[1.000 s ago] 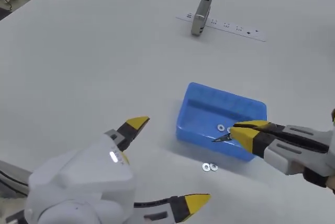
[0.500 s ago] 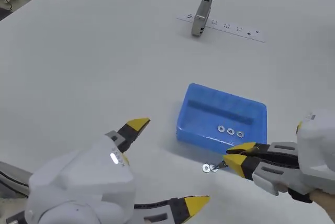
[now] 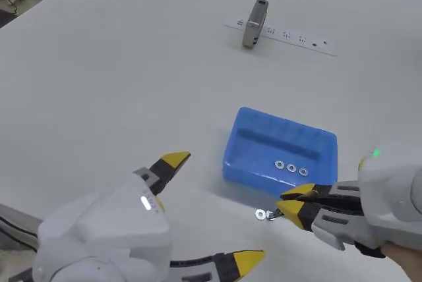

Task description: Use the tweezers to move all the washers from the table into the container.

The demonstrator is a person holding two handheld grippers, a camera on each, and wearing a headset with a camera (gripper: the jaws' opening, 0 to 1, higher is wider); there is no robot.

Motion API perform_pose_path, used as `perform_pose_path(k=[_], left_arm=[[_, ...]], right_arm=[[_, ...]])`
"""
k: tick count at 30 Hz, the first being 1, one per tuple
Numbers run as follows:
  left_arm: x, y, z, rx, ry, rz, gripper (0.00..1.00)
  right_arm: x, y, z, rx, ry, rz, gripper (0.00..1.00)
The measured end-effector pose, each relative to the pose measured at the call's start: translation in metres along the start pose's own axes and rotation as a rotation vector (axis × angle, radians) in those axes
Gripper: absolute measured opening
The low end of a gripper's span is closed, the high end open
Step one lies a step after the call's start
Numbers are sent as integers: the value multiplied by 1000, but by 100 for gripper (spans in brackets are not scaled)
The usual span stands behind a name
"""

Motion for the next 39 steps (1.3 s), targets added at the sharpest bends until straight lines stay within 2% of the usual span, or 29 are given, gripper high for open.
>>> perform_pose_path(k=[6, 11, 15, 20, 24, 26, 31, 39], left_arm=[[0, 0, 0, 3, -1, -3, 88], [1, 1, 0, 3, -3, -4, 88], [1, 1, 0, 3, -4, -5, 88], [1, 1, 0, 4, -3, -5, 87], [1, 1, 0, 0, -6, -3, 87], [1, 1, 0, 2, -8, -1, 87], [1, 1, -1, 4, -7, -4, 87], [1, 1, -1, 7, -8, -4, 87]], right_arm=[[9, 3, -6, 60, 16, 21, 2], [25, 8, -18, 109, 0, 22, 2], [42, 5, -35, 116, -59, 19, 2], [53, -11, -56, 103, -122, 51, 2], [41, -31, -62, 72, -120, 71, 2], [32, -39, -64, 1, -142, 36, 2], [12, -57, -62, -23, -80, 49, 2], [-14, -65, -53, -7, 15, 30, 2]])
Point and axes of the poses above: the centre of the closed fingertips' face, and the gripper's own axes: x roughly backward along the fingers, y roughly to its left, z roughly out of its underside, the point moved 5 cm from there along x, roughly backward along the fingers, and after that the axes turned 14 degrees about y, right-handed, at the moved point
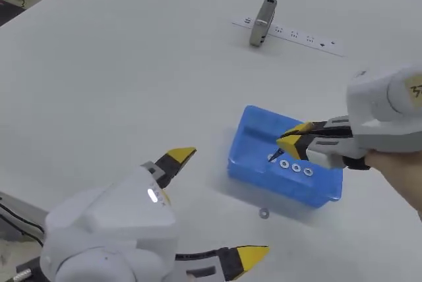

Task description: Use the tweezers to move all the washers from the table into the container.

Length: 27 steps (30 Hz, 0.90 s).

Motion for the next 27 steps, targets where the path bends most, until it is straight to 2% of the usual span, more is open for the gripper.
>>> perform_pose_path(k=[3, 11, 18, 21, 24, 27], left_arm=[[0, 0, 0, -1, 1, 1, 87], [0, 0, 0, -4, 4, 3, 87], [0, 0, 1, -3, 5, 3, 87], [0, 0, 1, -6, 8, 2, 86], [0, -1, 0, -6, 6, 4, 86], [-1, -1, 1, -6, 8, 4, 86]], right_arm=[[-4, -1, 2, 8, 19, 10, 2], [0, -2, 2, 13, 5, 34, 2], [24, 4, -1, 12, -44, 58, 2], [37, 9, -3, 9, -80, 69, 2], [52, 19, -5, -5, -143, 81, 2], [58, 29, -5, -9, -165, 69, 2]])
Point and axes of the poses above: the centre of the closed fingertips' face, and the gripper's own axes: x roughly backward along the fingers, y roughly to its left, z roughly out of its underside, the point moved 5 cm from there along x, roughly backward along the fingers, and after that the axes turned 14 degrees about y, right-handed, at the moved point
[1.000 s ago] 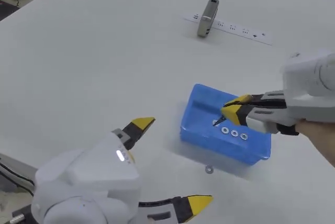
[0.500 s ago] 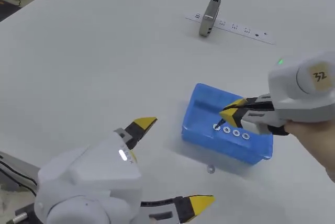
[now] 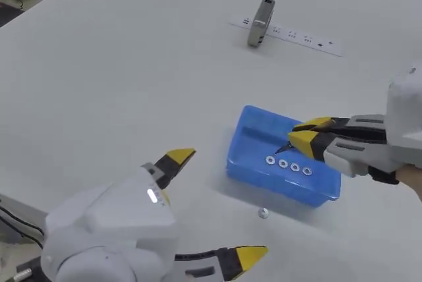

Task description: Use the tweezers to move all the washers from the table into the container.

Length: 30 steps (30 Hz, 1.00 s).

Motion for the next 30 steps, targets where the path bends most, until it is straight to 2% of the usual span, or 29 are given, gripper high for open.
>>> perform_pose_path(k=[4, 7, 12, 16, 21, 27, 30], left_arm=[[0, -1, 0, -6, 2, 5, 86], [0, -1, 0, -8, 3, 5, 86], [-1, -1, 0, -7, 6, 9, 86], [-1, -1, 0, -8, 5, 9, 86], [-1, -1, 1, -9, 7, 9, 86], [-1, -1, 1, -9, 9, 8, 86], [-1, -1, 1, -7, 8, 7, 86]], right_arm=[[4, 13, 4, 6, 3, -20, 2], [0, 21, 12, 6, 27, -48, 2], [-13, 28, 34, -11, 102, -90, 2], [-22, 31, 43, -9, 140, -115, 2], [-32, 36, 46, 6, 162, -150, 2], [-43, 41, 51, 62, 218, -160, 2], [-44, 42, 50, 64, 219, -167, 2]])
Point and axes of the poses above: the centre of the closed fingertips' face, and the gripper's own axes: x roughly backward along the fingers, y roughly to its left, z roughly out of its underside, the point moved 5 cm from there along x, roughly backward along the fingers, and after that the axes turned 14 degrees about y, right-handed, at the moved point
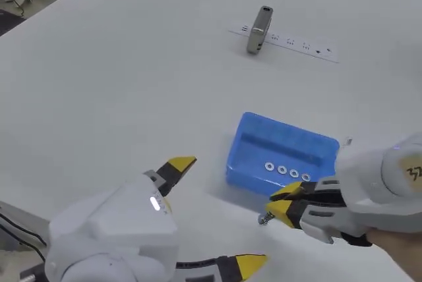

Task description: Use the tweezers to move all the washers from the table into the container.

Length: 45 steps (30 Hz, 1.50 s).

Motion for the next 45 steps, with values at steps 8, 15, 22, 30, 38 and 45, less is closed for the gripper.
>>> perform_pose_path(k=[8, 15, 22, 30, 38, 45], left_arm=[[0, 0, 0, 0, 1, 1, 86], [0, 0, 0, 1, -1, 0, 86], [0, 0, 0, -5, 2, 0, 85], [1, -1, 0, -5, -1, 1, 85], [1, -1, 0, -4, -1, 0, 85], [0, 0, 1, 2, -1, 1, 85]], right_arm=[[-2, 6, -1, 23, -5, -2, 2], [-2, 3, 3, -28, -86, 21, 2], [15, 2, -4, -105, -170, 5, 2], [55, -11, -36, -96, -247, 52, 2], [44, -40, -54, -111, -222, 113, 2], [14, -56, -55, -127, -166, 99, 2]])
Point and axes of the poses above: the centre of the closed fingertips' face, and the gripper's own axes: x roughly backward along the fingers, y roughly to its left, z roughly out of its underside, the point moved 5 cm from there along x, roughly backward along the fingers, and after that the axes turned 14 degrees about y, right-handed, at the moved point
